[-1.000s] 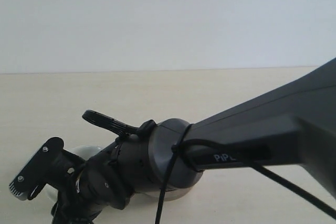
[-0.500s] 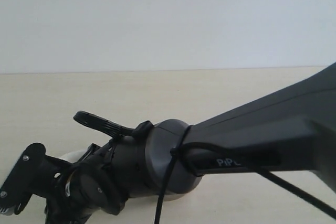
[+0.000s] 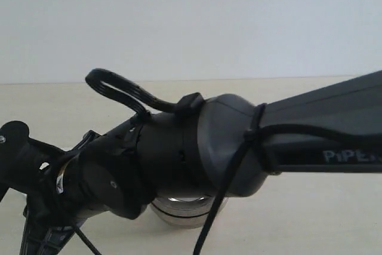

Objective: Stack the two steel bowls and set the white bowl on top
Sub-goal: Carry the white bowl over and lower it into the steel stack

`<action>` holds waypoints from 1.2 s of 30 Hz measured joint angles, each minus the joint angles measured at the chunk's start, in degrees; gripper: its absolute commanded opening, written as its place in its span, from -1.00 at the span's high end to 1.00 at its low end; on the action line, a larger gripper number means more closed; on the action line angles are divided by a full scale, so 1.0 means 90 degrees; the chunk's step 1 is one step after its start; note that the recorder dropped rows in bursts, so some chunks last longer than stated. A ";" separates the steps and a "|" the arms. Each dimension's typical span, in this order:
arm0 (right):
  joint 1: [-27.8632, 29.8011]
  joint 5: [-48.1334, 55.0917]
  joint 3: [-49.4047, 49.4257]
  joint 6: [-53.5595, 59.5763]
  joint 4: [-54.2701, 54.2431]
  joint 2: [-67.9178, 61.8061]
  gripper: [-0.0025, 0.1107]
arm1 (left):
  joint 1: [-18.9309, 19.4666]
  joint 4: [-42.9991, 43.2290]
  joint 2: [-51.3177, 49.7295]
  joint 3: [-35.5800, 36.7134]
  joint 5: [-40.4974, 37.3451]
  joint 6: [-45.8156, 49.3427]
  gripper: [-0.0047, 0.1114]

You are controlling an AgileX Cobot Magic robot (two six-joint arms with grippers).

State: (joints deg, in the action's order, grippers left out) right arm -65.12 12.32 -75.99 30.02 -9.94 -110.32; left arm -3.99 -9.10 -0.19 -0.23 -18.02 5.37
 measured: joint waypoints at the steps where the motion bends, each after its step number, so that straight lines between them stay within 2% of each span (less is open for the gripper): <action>1: 0.0000 0.0028 0.0000 0.0000 0.0053 0.0064 0.96 | 0.0000 0.0000 0.0000 0.0000 0.0000 0.0000 0.36; 11: 0.0117 0.0384 0.0000 -0.0157 0.0387 0.0682 0.96 | 0.0000 0.0000 0.0000 0.0000 0.0000 0.0000 0.36; 21: 0.0973 0.1521 0.0000 -0.2458 0.2106 0.0846 0.96 | 0.0000 0.0000 0.0000 0.0000 0.0000 0.0000 0.36; 28: 0.1061 0.2548 0.0012 -0.3045 0.2622 0.0846 0.96 | 0.0000 0.0000 0.0000 0.0000 0.0000 0.0000 0.36; 36: 0.1064 0.2788 0.0163 -0.3533 0.2734 0.0846 0.96 | 0.0000 0.0000 0.0000 0.0000 0.0000 0.0000 0.36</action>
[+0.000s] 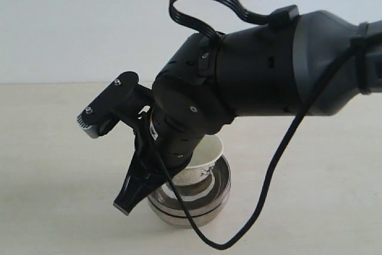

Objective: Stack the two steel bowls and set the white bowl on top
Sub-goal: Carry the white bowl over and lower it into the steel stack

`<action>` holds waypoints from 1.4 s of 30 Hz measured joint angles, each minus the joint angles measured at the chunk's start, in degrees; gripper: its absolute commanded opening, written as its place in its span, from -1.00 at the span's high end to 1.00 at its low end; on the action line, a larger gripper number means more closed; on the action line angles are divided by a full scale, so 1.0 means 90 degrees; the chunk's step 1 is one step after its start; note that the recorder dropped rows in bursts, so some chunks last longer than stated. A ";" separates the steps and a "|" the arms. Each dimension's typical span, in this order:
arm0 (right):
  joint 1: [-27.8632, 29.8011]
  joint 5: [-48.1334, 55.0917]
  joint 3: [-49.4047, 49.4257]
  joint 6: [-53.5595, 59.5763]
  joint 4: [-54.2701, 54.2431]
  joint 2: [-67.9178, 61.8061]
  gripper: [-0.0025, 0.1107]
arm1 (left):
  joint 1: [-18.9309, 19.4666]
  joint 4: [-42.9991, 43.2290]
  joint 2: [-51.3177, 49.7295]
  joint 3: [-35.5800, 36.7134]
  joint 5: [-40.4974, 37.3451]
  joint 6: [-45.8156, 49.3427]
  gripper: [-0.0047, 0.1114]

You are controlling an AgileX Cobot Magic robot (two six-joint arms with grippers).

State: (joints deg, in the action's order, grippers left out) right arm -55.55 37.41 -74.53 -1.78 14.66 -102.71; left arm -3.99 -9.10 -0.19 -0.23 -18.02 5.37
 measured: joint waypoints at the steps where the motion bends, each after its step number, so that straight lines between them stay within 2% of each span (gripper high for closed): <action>1: 0.0000 0.0000 0.0070 -0.0027 0.0000 0.0000 0.96 | 0.0000 0.0000 0.0000 0.0000 0.0000 0.0000 0.36; 15: 0.0000 -0.0470 0.0613 -0.0110 0.0038 0.0000 0.96 | 0.0000 0.0000 0.0000 0.0000 0.0000 0.0000 0.36; 39: 0.0000 -0.0505 0.0641 -0.0192 0.0062 -0.0243 0.95 | 0.0000 0.0000 0.0000 0.0000 0.0000 0.0000 0.36; 41: 0.0000 -0.0505 0.0641 -0.0204 0.0062 -0.0243 0.83 | 0.0000 0.0000 0.0000 0.0000 0.0000 0.0000 0.36; 42: 0.0000 -0.0505 0.0641 -0.0204 0.0074 -0.0243 0.62 | 0.0000 0.0000 0.0000 0.0000 0.0000 0.0000 0.36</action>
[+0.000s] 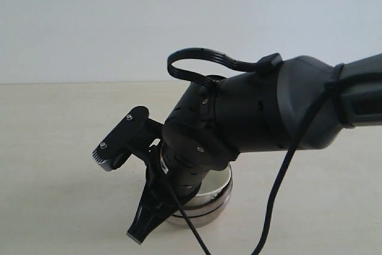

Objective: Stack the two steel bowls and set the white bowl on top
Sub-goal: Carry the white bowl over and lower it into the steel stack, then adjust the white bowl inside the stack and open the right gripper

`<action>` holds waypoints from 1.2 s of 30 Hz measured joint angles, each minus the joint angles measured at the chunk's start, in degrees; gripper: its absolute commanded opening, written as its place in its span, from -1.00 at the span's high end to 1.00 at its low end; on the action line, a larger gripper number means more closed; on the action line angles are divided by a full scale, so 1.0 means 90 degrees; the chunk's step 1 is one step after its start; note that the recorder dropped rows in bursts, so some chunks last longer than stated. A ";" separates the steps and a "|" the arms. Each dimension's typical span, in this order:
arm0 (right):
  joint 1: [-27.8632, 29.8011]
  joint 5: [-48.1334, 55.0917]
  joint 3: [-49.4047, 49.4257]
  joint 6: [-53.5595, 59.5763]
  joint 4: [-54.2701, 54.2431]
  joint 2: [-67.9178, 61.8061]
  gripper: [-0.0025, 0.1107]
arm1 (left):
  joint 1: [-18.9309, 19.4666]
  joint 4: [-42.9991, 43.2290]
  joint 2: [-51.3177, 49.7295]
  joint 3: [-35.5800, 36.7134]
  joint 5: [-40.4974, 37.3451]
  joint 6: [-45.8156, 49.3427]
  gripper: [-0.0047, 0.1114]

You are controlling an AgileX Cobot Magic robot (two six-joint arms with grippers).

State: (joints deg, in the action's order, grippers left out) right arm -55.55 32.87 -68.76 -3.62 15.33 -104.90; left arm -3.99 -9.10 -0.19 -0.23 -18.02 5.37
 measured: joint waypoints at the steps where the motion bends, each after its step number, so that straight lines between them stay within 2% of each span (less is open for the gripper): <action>1: 0.0000 0.0000 0.0000 0.0000 0.0000 0.0000 0.44 | 0.0000 0.0000 0.0000 0.0000 0.0000 0.0000 0.36; 3: 0.0011 0.0000 0.0000 0.0000 0.0041 0.0000 0.27 | 0.0000 0.0000 0.0000 0.0000 0.0000 0.0000 0.36; 4: 0.0011 0.0000 0.0000 0.0000 0.0066 0.0000 0.26 | 0.0000 0.0000 0.0000 0.0000 0.0000 0.0000 0.36; 19: 0.0011 -0.0136 0.0000 -0.0254 0.0054 0.0826 0.27 | 0.0000 0.0000 0.0000 0.0000 0.0000 0.0000 0.36; 20: 0.0011 -0.0136 0.0000 -0.0322 0.0041 0.0858 0.30 | 0.0000 0.0000 0.0000 0.0000 0.0000 0.0000 0.36; 24: 0.0011 -0.0056 0.0000 -0.0485 -0.0173 0.0875 0.87 | 0.0000 0.0000 0.0000 0.0000 0.0000 0.0000 0.36; 25: -0.0002 -0.0043 0.0000 -0.0494 -0.0221 0.0875 0.96 | 0.0000 0.0000 0.0000 0.0000 0.0000 0.0000 0.36; 36: -0.0178 -0.0022 0.0000 -0.0508 -0.0639 0.0875 0.96 | 0.0000 0.0000 0.0000 0.0000 0.0000 0.0000 0.36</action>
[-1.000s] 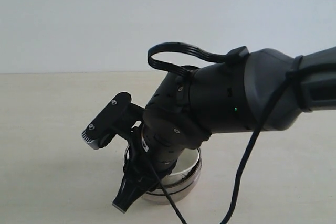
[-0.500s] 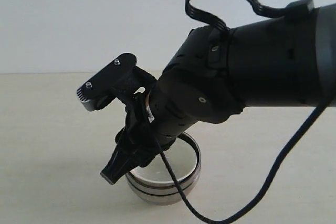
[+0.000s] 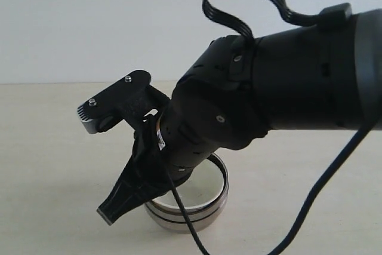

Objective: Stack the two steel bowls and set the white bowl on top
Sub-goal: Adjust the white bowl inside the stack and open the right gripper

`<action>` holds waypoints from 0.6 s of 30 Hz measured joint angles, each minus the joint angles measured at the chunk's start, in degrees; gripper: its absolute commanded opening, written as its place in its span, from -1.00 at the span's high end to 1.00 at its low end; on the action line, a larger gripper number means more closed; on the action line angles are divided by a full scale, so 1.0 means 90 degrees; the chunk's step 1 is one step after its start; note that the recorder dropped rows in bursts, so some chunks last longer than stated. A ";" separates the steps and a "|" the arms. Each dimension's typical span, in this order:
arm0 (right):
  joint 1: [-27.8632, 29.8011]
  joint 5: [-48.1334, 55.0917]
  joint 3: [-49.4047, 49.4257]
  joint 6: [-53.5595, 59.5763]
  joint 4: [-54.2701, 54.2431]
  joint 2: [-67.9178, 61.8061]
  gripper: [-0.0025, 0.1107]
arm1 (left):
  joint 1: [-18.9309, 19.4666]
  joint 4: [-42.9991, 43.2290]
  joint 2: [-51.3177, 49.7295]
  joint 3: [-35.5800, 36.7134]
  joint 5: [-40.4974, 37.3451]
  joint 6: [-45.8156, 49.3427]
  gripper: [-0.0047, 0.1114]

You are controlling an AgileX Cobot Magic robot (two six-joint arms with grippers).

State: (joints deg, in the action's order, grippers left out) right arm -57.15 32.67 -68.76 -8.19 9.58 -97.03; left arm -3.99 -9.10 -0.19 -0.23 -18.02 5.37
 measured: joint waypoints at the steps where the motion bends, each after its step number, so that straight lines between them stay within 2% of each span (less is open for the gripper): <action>1: 0.0000 0.0004 0.0000 0.0000 -0.0043 -0.0046 0.96 | 0.0000 0.0000 0.0000 0.0000 0.0000 0.0000 0.36; 10: 0.0000 -0.0027 0.0000 -0.0023 -0.0124 -0.0725 0.96 | 0.0000 0.0000 0.0000 0.0000 0.0000 0.0000 0.36; 18: 0.0000 -0.0111 0.0000 -0.0023 -0.0060 -0.0779 0.96 | 0.0000 0.0000 0.0000 0.0000 0.0000 0.0000 0.36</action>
State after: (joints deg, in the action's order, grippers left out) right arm -57.15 31.67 -68.76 -8.40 9.04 -104.03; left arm -3.99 -9.10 -0.19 -0.23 -18.02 5.37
